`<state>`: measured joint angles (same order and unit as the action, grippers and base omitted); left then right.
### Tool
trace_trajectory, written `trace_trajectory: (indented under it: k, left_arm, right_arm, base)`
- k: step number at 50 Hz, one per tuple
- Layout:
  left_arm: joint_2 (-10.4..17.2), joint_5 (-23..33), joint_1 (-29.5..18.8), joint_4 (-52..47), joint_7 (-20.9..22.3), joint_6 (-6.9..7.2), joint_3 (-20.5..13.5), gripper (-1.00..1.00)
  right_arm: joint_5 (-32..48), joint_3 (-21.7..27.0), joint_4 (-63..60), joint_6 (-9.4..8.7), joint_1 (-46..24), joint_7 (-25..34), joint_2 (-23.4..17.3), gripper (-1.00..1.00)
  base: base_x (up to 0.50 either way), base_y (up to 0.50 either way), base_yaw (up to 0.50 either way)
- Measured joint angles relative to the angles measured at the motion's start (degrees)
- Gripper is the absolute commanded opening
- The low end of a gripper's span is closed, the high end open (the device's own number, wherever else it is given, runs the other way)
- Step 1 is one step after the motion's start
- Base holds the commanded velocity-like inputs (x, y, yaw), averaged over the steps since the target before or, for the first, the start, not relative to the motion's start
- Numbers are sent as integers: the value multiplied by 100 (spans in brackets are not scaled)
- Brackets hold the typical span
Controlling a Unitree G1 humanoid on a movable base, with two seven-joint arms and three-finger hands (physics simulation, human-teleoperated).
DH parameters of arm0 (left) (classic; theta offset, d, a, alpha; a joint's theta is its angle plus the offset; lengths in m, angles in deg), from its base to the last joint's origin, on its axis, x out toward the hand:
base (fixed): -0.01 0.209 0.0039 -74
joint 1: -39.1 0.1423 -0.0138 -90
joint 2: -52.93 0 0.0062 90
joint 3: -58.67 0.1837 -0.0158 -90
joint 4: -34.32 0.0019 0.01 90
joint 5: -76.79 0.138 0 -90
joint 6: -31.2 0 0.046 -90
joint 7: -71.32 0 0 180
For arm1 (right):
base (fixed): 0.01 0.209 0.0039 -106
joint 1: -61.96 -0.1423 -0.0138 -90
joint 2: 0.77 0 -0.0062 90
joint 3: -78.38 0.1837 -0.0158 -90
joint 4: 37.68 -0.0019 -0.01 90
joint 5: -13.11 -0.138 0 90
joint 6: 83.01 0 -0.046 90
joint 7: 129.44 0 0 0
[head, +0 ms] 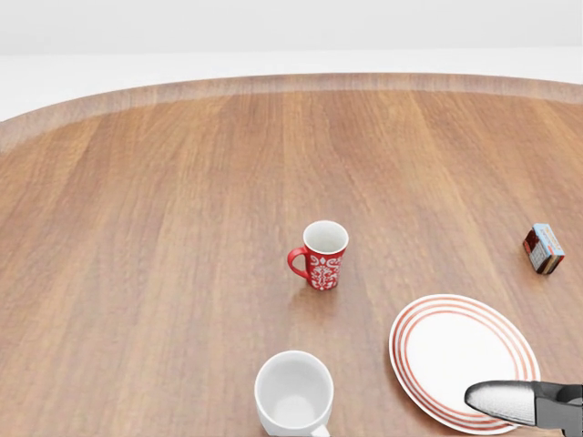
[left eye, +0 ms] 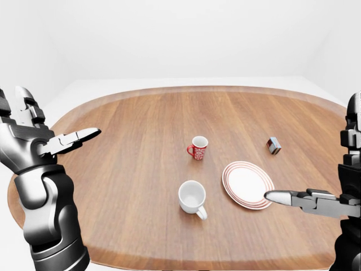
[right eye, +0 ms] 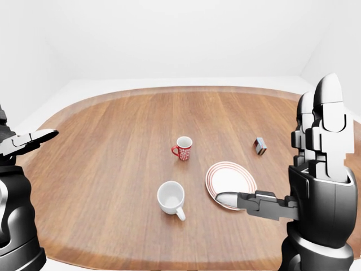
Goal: Put the white mug on the plate.
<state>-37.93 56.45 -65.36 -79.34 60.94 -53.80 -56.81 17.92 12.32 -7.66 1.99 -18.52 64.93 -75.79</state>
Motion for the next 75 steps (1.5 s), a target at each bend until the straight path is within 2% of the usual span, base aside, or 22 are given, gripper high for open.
trace_trajectory:
  k: [14,19,25,29,33,39,47,56,64,75]
  left_arm:
    - [-7,-4,-6,-19,2,0,6,100]
    - [-11,8,-7,-10,4,0,12,100]
    - [-14,18,-9,8,7,0,17,100]
    - [-13,18,-13,18,6,0,20,100]
    - [-12,16,-14,18,5,0,21,100]
    - [-9,10,-17,5,2,0,19,100]
    - [-7,9,-21,9,3,0,18,100]
    - [-10,11,-23,46,7,0,25,100]
    - [-16,12,-18,51,4,0,33,100]
    - [-26,17,-9,50,8,0,42,100]
  right_arm:
    - [167,-137,-2,0,3,41,-16,100]
    - [529,-347,-2,0,-241,167,-224,100]
    - [1715,-878,16,0,-1151,840,-814,100]
    - [2830,-1247,380,0,-1951,1630,-1100,100]
    - [4039,-1479,1004,0,-2745,2476,-1199,100]
    - [5475,-1617,2243,0,-3787,2563,-1233,100]
    - [6713,-1765,4294,0,-4972,2563,-1232,100]
    - [7451,-1983,6465,0,-5906,2563,-1074,100]
    - [7730,-2219,8084,0,-6250,2563,-768,100]
    - [7611,-2507,9534,0,-6237,2563,-235,100]
  base:
    - [3,0,0]
    - [0,0,0]
    - [0,0,0]
    - [0,0,0]
    - [0,0,0]
    - [0,0,0]
    - [0,0,0]
    - [0,0,0]
    - [0,0,0]
    - [0,0,0]
